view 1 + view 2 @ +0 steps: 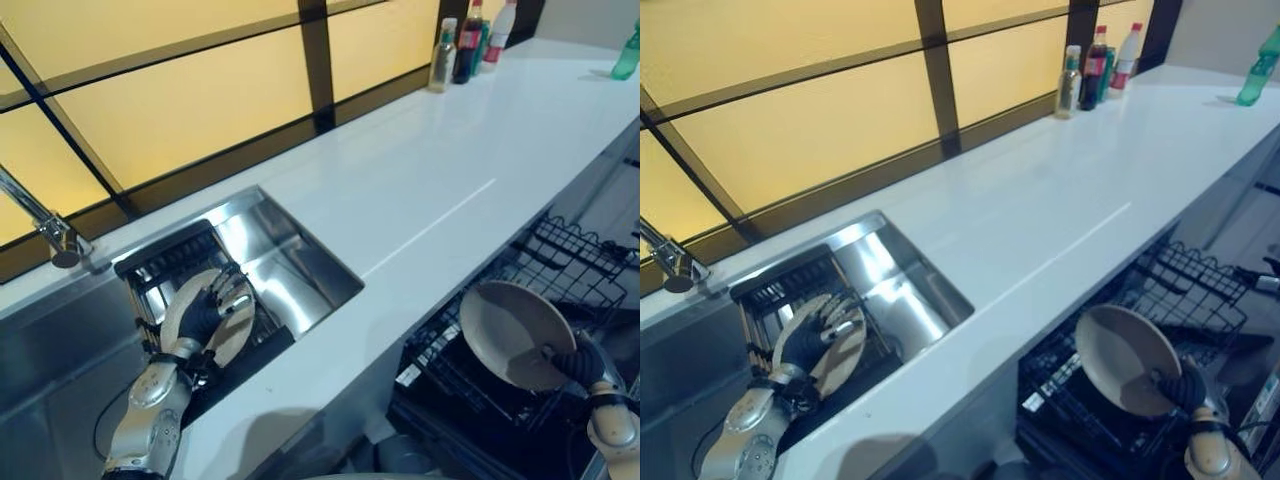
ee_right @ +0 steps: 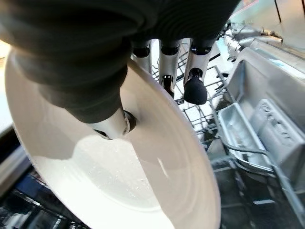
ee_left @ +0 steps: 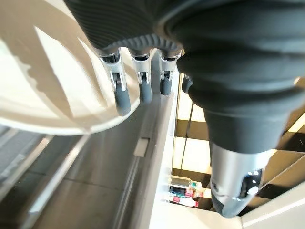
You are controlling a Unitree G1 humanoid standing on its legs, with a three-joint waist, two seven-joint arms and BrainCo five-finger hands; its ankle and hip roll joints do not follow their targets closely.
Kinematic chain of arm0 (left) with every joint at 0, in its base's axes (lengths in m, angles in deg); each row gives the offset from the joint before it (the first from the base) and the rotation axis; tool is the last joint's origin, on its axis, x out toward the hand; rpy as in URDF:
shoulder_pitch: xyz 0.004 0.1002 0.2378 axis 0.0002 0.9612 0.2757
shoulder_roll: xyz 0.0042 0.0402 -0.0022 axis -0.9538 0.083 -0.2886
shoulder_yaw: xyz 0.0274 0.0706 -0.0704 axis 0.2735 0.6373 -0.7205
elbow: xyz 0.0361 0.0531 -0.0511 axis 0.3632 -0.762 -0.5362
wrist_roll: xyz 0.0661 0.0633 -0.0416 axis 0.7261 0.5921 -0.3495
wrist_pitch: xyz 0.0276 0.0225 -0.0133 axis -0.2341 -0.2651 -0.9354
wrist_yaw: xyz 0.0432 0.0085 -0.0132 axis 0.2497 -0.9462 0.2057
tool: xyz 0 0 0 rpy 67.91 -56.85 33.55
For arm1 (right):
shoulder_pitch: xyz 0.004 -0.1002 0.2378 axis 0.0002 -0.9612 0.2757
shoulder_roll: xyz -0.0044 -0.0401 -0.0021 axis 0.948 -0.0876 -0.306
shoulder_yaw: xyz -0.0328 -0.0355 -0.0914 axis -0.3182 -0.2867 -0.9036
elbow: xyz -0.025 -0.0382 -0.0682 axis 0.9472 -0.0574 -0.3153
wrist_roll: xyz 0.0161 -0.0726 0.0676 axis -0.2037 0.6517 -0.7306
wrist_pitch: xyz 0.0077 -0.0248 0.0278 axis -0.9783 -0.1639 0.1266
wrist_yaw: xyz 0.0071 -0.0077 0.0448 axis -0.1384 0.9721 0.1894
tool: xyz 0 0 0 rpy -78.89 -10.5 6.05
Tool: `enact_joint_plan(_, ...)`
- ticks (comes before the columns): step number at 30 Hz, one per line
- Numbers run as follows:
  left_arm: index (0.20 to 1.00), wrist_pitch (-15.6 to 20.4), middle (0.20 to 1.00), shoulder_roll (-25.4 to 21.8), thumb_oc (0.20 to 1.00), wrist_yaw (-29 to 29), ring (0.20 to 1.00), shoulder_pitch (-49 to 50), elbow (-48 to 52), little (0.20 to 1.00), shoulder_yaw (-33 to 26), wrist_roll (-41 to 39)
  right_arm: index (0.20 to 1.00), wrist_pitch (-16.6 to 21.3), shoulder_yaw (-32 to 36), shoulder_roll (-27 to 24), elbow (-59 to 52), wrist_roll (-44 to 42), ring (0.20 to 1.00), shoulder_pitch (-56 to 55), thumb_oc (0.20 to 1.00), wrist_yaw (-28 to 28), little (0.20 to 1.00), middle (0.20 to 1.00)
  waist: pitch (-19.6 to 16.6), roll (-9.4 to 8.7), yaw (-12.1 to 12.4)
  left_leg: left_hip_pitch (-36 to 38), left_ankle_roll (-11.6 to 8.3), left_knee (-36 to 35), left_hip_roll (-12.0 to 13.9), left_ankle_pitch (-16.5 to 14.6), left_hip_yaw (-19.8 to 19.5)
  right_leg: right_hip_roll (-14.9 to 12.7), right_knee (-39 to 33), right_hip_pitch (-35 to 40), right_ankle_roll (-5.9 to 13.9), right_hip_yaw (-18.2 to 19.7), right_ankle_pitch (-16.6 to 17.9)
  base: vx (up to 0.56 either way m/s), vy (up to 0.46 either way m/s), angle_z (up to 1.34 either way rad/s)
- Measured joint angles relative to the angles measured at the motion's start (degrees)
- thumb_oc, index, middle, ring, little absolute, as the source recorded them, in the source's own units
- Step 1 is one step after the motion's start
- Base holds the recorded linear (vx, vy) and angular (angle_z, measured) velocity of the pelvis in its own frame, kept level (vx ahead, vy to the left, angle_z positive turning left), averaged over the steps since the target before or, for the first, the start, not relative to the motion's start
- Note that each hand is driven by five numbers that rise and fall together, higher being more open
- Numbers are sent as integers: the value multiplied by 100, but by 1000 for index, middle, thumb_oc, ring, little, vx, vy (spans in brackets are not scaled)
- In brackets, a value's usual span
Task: Pick up plates and place into dishwasher.
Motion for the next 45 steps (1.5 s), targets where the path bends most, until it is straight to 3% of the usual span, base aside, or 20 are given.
enact_joint_plan(10,1000,-10,1000,-40,1000,-115,1000,310,195,1000,-84,-2,200,36,35,15,202,1106,200,-587,200,-64,200,200,3,3,-31,58,-8,22,18,-9,117,-9,40,5,23,11,14,14,-20,-5)
enact_joint_plan(18,1000,-6,1000,-85,1000,-110,1000,363,195,1000,-56,-30,200,377,48,-9,206,2022,200,-596,200,-267,200,200,68,114,-139,46,-21,55,24,-47,153,-29,86,3,38,50,23,3,10,-3)
enact_joint_plan(32,1000,12,1000,-76,1000,-107,1000,537,195,1000,81,-69,200,435,-260,-76,203,2070,200,-484,200,71,200,200,125,310,-115,49,-14,79,4,-42,62,-72,149,63,-26,-16,-22,44,18,3)
enact_joint_plan(45,1000,154,1000,16,1000,88,1000,255,198,1000,295,-71,200,-147,-931,-285,558,1889,200,124,200,694,200,200,202,365,176,-480,45,639,-63,-164,-174,-267,581,-305,-11,-170,-174,-33,4,9)
